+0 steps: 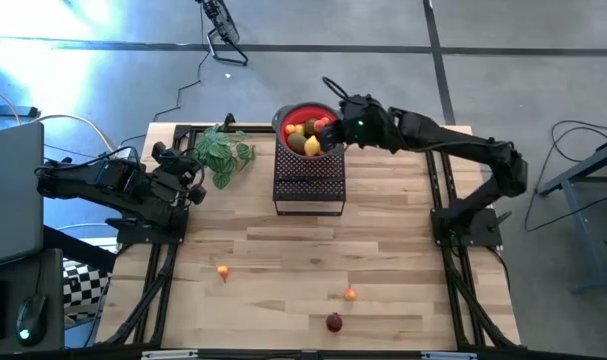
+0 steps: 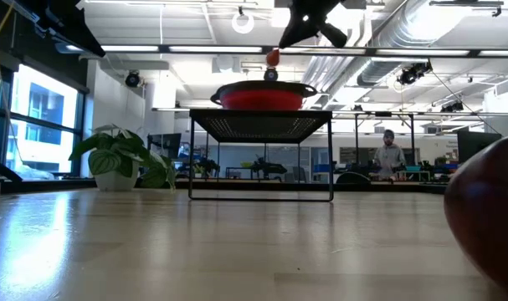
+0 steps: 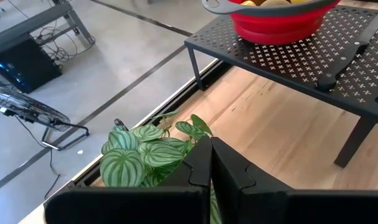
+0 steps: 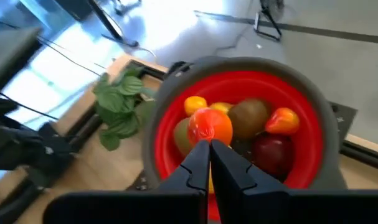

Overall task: Pick & Place Fruit
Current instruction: Put the pear into the red strainer bowl

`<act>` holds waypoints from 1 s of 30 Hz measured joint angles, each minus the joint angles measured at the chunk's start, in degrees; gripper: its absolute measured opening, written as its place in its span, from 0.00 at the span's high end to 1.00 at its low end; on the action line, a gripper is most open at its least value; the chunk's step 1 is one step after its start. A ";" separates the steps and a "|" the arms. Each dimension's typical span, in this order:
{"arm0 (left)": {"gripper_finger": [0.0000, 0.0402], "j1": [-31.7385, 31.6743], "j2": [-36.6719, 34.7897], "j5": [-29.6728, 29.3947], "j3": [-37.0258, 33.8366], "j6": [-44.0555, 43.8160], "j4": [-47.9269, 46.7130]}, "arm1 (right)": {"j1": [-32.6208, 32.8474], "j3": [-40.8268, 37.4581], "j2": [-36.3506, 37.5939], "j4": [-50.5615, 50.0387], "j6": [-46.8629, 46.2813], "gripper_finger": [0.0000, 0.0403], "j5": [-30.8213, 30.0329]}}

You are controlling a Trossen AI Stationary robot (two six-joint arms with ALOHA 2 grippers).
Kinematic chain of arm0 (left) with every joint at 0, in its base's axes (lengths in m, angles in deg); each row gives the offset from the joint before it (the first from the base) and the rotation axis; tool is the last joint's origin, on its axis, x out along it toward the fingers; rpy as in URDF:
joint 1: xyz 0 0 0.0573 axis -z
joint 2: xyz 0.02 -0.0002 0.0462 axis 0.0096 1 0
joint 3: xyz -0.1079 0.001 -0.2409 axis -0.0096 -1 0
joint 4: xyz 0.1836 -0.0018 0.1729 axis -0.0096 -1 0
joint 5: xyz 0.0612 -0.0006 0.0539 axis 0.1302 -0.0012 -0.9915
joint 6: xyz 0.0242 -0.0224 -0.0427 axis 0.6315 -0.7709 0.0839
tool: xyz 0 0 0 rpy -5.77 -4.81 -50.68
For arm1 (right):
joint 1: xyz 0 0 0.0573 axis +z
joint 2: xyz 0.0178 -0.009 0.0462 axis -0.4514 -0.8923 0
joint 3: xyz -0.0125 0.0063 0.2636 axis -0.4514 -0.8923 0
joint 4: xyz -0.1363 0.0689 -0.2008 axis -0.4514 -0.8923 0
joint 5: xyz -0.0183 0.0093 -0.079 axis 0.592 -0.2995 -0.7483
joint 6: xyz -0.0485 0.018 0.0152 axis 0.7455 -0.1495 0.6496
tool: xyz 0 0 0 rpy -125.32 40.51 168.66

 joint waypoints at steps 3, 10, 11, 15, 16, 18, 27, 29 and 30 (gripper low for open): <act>1.00 -0.01 0.01 0.00 -0.02 -0.02 0.00 | -0.56 4.65 -3.16 -6.67 1.03 0.99 0.05; 1.00 -0.01 0.01 0.04 -0.01 -0.02 0.00 | -2.30 8.86 -8.00 -13.80 1.44 0.99 5.53; 1.00 0.00 0.01 0.06 0.00 -0.03 0.00 | -2.50 8.86 -8.21 -14.57 1.46 0.99 5.78; 1.00 0.00 0.02 0.17 -0.02 -0.20 0.01 | -2.54 8.86 -8.70 -16.47 2.85 0.99 5.26; 1.00 0.00 0.02 0.17 0.00 -0.22 0.02 | -2.54 8.86 -8.72 -17.02 3.09 0.99 4.85; 1.00 -0.01 0.00 0.17 0.00 -0.22 0.02 | -2.54 8.88 -8.72 -17.12 4.12 0.99 4.41; 1.00 -0.02 0.00 0.15 0.00 -0.26 0.03 | -3.24 8.89 -8.72 -17.40 7.62 0.99 3.66; 1.00 -0.01 0.02 0.15 0.00 -0.27 0.04 | -3.24 8.89 -8.72 -17.42 7.80 0.99 2.86; 1.00 0.00 0.00 0.15 -0.01 -0.28 0.04 | -3.24 8.89 -8.72 -17.42 8.31 0.99 2.53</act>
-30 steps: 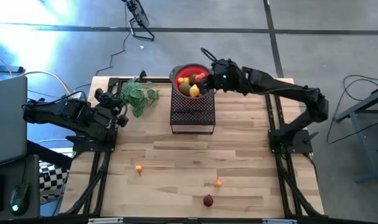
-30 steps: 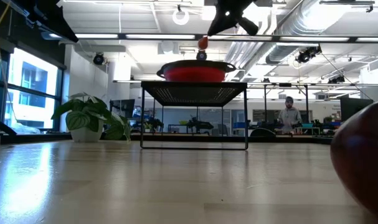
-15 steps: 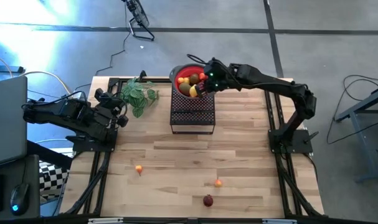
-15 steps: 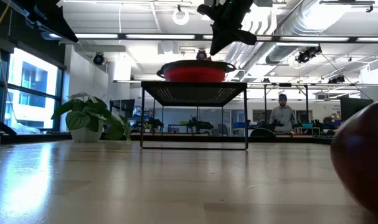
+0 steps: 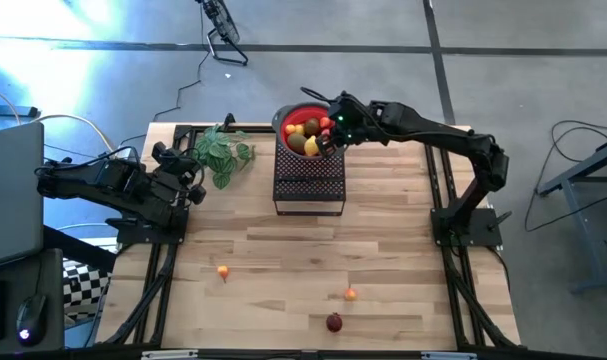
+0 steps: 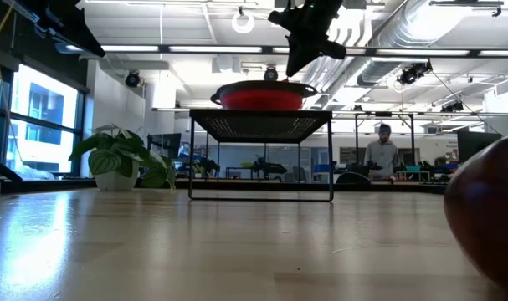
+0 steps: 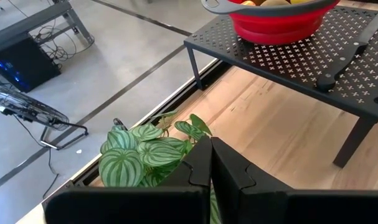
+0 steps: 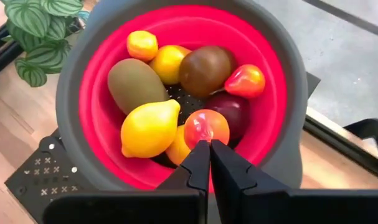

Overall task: Pick & Place Fruit
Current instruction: Put the pear into the red strainer bowl

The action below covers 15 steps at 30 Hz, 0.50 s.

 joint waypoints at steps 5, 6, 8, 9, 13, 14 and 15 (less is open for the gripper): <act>1.00 -0.01 0.00 -0.01 0.02 -0.05 0.00 | 0.02 0.00 0.00 0.02 0.59 0.99 -0.08; 1.00 0.00 0.00 0.00 0.01 -0.07 0.00 | 0.02 0.00 0.00 0.04 0.61 0.99 -0.08; 1.00 -0.02 0.00 -0.02 0.00 -0.09 0.00 | 0.02 0.00 0.00 0.07 0.61 0.99 -0.08; 1.00 0.00 0.00 0.00 0.00 -0.09 0.00 | 0.02 0.00 0.00 0.09 0.61 0.99 -0.06; 1.00 -0.01 0.00 -0.01 0.00 -0.09 0.00 | 0.02 0.00 0.00 0.08 0.63 0.99 0.07; 1.00 -0.01 0.00 0.01 0.02 -0.09 0.00 | 0.02 0.00 0.00 0.09 0.63 0.99 0.08; 1.00 -0.01 0.01 0.02 0.01 -0.09 0.00 | 0.02 0.00 0.00 0.07 0.63 0.99 0.09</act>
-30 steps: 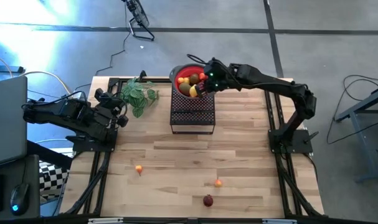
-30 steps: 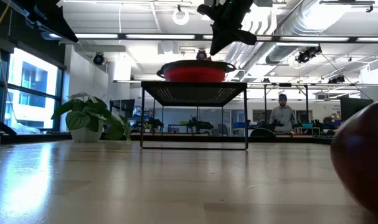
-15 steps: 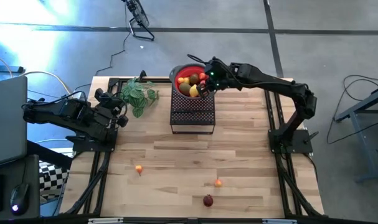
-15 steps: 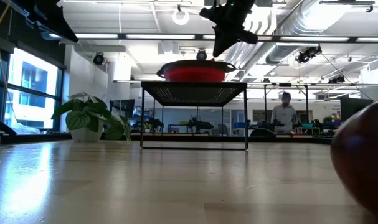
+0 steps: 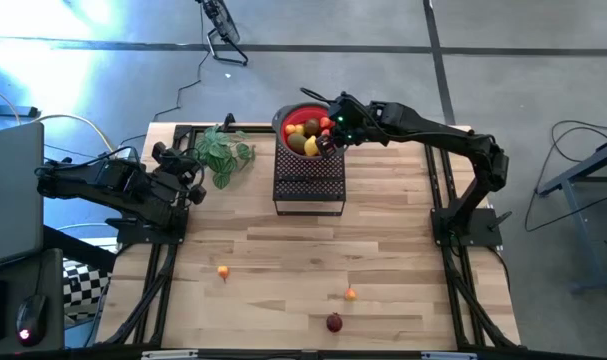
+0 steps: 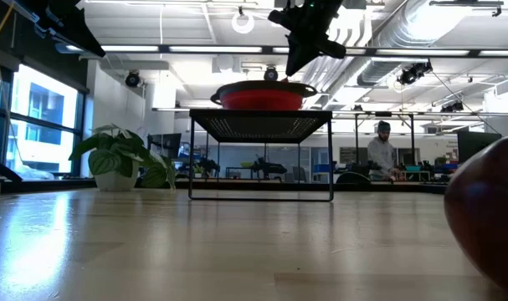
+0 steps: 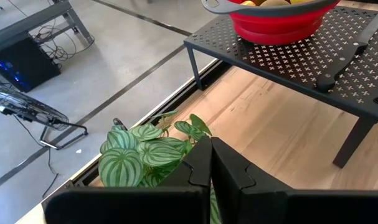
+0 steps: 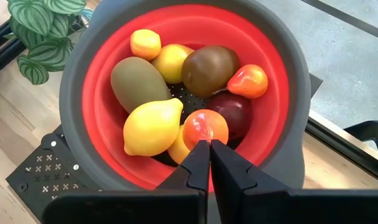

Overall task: Pick & Place Fruit
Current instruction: Put the pear into the red strainer bowl

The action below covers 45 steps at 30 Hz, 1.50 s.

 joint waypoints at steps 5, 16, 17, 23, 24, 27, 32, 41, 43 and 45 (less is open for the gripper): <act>1.00 0.01 0.00 0.04 0.01 0.02 0.00 | 0.00 0.00 0.00 0.00 0.09 0.92 0.03; 1.00 0.01 -0.01 0.14 0.00 0.04 0.00 | 0.02 0.00 0.15 1.84 -0.51 0.70 -1.14; 1.00 0.01 0.00 0.16 0.01 0.04 0.00 | 0.02 -0.02 0.28 1.79 -0.88 0.70 -0.63; 1.00 -0.01 -0.01 0.55 -0.01 0.04 0.00 | 0.28 -0.02 1.89 2.24 -4.01 0.73 8.19; 1.00 0.01 0.00 0.55 0.01 0.04 0.00 | 0.54 -0.02 2.09 2.55 -4.49 0.74 9.47; 1.00 0.01 0.00 0.55 0.00 0.07 0.00 | 1.38 -0.02 2.75 2.97 -5.09 0.77 13.18; 1.00 0.01 0.02 0.58 -0.01 0.07 0.00 | 4.30 -0.02 2.91 2.89 -5.30 0.82 17.36; 1.00 0.01 0.02 0.59 0.01 0.07 0.00 | 13.16 -0.02 2.91 2.80 -13.05 0.88 17.82; 1.00 -0.01 0.00 0.59 0.00 0.07 0.00 | 15.55 -0.02 2.91 2.79 -14.64 0.88 17.67; 1.00 0.00 0.01 0.59 0.00 0.07 0.00 | 18.02 -0.02 2.91 2.67 -16.73 0.88 16.41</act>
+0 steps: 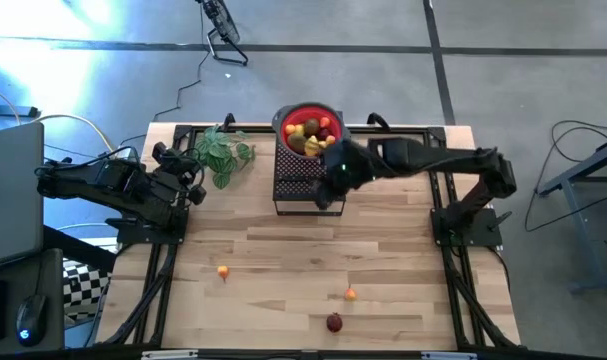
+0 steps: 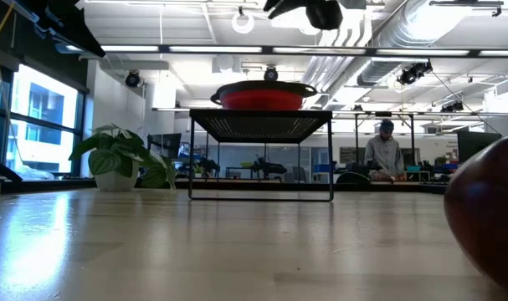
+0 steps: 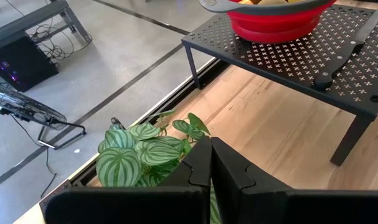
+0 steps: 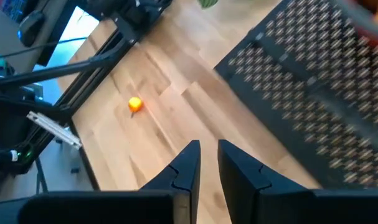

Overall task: Pick & Place Fruit
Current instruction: Put the pear into the red strainer bowl

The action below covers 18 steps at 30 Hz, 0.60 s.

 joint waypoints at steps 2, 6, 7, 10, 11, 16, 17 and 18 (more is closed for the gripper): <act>1.00 -0.01 0.00 0.00 -0.01 0.00 0.00 | 2.60 0.00 -0.02 -0.07 -2.36 0.88 -2.58; 1.00 0.01 -0.01 0.00 -0.01 0.02 0.00 | 7.79 0.00 -0.02 -0.29 -8.12 0.88 -8.21; 1.00 0.01 0.00 0.00 0.01 0.02 0.00 | 9.09 0.00 -0.02 -0.35 -9.76 0.88 -9.32; 1.00 0.01 -0.01 0.00 0.01 0.02 0.00 | 13.24 0.00 -0.04 -0.37 -14.38 0.88 -12.41; 1.00 -0.01 0.01 0.00 -0.01 0.02 0.00 | 14.67 0.00 -0.06 -0.37 -15.84 0.88 -13.72; 1.00 0.01 0.00 0.00 -0.01 0.02 0.00 | 21.17 -1.12 -0.09 -0.69 -24.66 0.88 -21.18; 1.00 0.00 0.00 0.00 -0.01 0.02 0.00 | 22.31 -1.54 -0.09 -0.59 -26.66 0.88 -22.30; 1.00 -0.01 0.01 0.00 -0.01 0.02 0.00 | 23.35 -1.91 -0.09 -0.66 -28.65 0.88 -23.12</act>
